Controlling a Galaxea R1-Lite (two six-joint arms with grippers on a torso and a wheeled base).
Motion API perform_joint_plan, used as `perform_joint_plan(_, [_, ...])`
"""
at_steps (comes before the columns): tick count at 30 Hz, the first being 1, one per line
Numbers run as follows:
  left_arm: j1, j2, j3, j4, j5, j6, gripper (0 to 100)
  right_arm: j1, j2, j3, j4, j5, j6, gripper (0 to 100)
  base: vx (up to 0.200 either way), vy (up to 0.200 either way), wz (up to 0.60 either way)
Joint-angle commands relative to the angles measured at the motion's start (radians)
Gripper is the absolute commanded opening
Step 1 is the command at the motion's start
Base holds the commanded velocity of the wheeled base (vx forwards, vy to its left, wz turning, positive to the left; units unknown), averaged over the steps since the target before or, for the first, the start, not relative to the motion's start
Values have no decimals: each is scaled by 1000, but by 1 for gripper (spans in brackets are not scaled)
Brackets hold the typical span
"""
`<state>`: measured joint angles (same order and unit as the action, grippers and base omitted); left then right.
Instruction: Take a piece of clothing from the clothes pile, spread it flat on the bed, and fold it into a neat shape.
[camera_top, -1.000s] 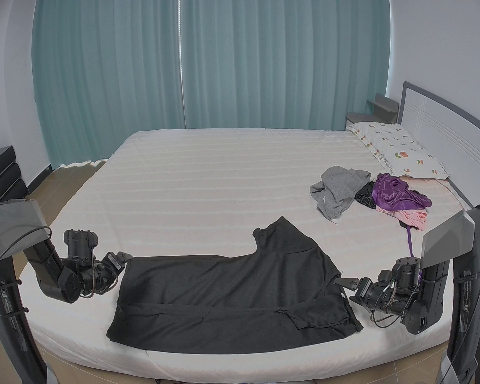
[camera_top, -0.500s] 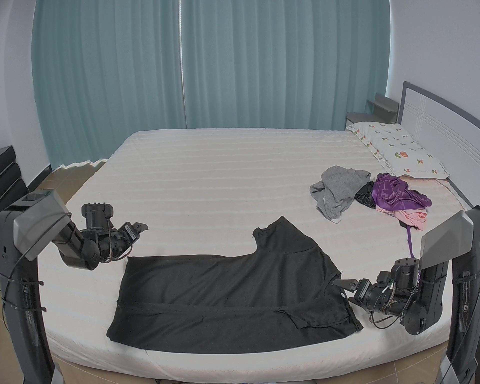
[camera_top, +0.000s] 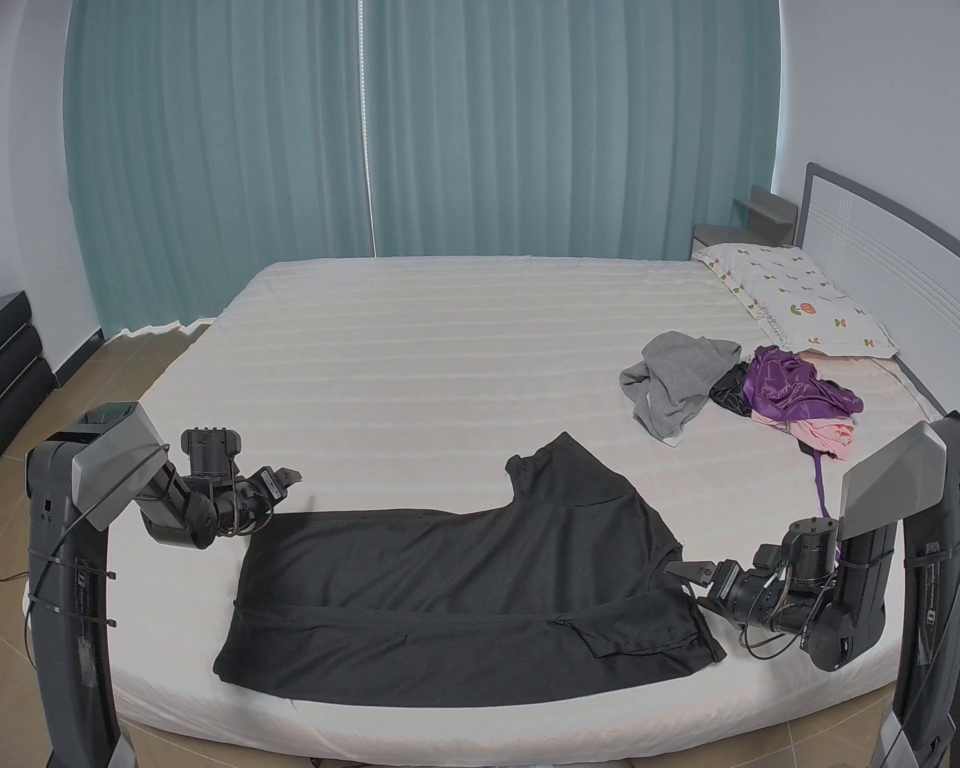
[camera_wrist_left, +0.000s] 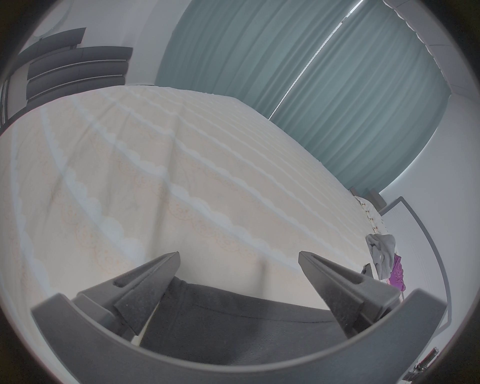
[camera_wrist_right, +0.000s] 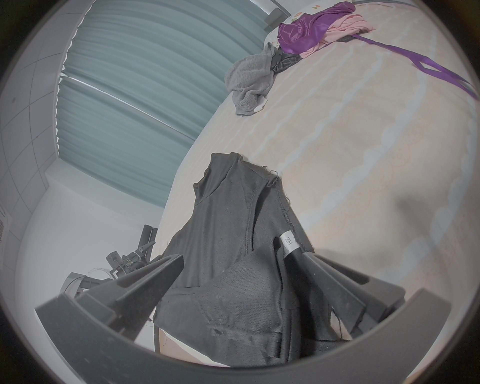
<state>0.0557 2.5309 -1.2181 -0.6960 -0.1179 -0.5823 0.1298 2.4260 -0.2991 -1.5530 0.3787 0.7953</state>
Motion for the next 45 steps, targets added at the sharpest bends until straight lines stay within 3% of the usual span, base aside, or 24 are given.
perform_joint_plan(1, [7, 6, 12, 0, 1, 7, 100, 1, 1, 0, -15, 0, 1, 100, 0, 0, 0])
perform_joint_plan(16, [27, -1, 51, 0, 34, 49, 100, 1, 1, 0, -15, 0, 1, 100, 0, 0, 0])
perform_joint_plan(17, [27, -1, 49, 1, 34, 47, 0, 1, 1, 0, -15, 0, -1, 100, 0, 0, 0])
perform_joint_plan(28, [33, -11, 58, 3, 37, 36, 0, 1, 2, -11, -13, -1, -1, 100, 0, 0, 0])
perform_joint_plan(35, [47, -52, 57, 1, 52, -57, 0, 19, 7, -74, -6, -44, -4, 100, 0, 0, 0])
perform_joint_plan(41, [53, -67, 69, 1, 52, -73, 0, 42, -47, -213, 122, -107, -18, 100, 0, 0, 0])
perform_joint_plan(45, [53, -67, 72, 1, 52, -73, 0, 44, -64, -288, 215, -112, -31, 100, 0, 0, 0])
